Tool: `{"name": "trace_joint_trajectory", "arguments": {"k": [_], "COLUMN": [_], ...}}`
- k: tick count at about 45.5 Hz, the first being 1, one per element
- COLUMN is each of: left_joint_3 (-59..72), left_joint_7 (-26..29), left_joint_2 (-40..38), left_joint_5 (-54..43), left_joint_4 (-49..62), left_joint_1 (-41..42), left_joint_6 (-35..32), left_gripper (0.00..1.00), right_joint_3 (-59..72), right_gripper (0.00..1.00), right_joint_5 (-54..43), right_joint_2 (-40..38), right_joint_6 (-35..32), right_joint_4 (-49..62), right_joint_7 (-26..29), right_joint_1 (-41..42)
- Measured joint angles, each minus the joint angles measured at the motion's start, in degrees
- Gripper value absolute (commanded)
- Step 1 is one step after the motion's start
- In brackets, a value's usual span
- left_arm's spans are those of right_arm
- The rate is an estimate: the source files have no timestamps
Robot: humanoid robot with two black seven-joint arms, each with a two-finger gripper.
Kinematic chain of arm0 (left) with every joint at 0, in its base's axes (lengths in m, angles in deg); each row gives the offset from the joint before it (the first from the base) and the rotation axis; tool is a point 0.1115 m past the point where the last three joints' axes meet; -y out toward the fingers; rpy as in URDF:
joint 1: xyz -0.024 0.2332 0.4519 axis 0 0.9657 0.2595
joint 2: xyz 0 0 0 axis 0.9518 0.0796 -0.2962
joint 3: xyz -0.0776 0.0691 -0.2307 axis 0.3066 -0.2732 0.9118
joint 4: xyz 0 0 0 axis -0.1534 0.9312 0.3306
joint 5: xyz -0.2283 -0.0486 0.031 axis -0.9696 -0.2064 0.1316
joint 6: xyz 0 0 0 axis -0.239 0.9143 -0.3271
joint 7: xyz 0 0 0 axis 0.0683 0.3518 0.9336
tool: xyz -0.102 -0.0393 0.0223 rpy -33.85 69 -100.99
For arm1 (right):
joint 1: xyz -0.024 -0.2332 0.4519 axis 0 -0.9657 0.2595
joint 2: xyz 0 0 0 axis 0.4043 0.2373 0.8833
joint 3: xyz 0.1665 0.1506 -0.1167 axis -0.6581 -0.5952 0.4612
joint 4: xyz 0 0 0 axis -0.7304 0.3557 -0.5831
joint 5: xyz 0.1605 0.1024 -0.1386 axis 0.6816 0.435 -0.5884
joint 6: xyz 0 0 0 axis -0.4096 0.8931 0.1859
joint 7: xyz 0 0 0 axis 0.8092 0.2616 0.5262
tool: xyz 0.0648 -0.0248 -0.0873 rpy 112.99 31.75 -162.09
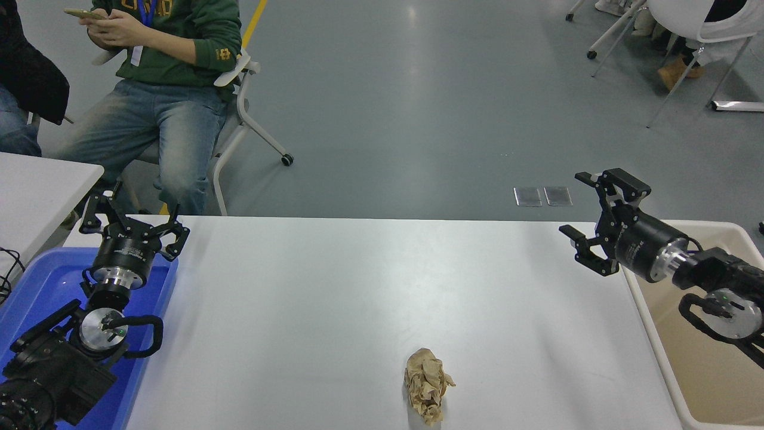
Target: Clean the table surface
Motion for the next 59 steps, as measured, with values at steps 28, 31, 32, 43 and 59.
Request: {"name": "trace_joint_trajectory", "arguments": {"k": [28,31,32,43,59], "left_joint_3": [0.0,0.0,0.0,0.0,0.0], "left_joint_7": [0.0,0.0,0.0,0.0,0.0], "left_joint_2": [0.0,0.0,0.0,0.0,0.0], "left_joint_5": [0.0,0.0,0.0,0.0,0.0], "left_joint_4": [0.0,0.0,0.0,0.0,0.0], "left_joint_1": [0.0,0.0,0.0,0.0,0.0], "left_joint_6": [0.0,0.0,0.0,0.0,0.0], "left_gripper": [1.00,1.00,1.00,1.00,1.00], "right_joint_3": [12.3,13.7,14.0,16.3,17.6], "right_gripper": [1.00,1.00,1.00,1.00,1.00], "right_joint_5": [-21.7,-26.0,-27.1,-42.4,-47.0], "right_joint_2": [-3.3,-3.0,-2.8,0.3,5.1], "right_joint_6": [-4.8,-4.9,-4.9,-4.7,-5.7], "right_joint_4": [-11.7,-12.7,-13.0,-15.0,-18.2], "right_joint_7": [5.1,6.1,6.3,9.8,17.1], "right_joint_1": [1.1,1.2,1.3,1.5,3.6]}}
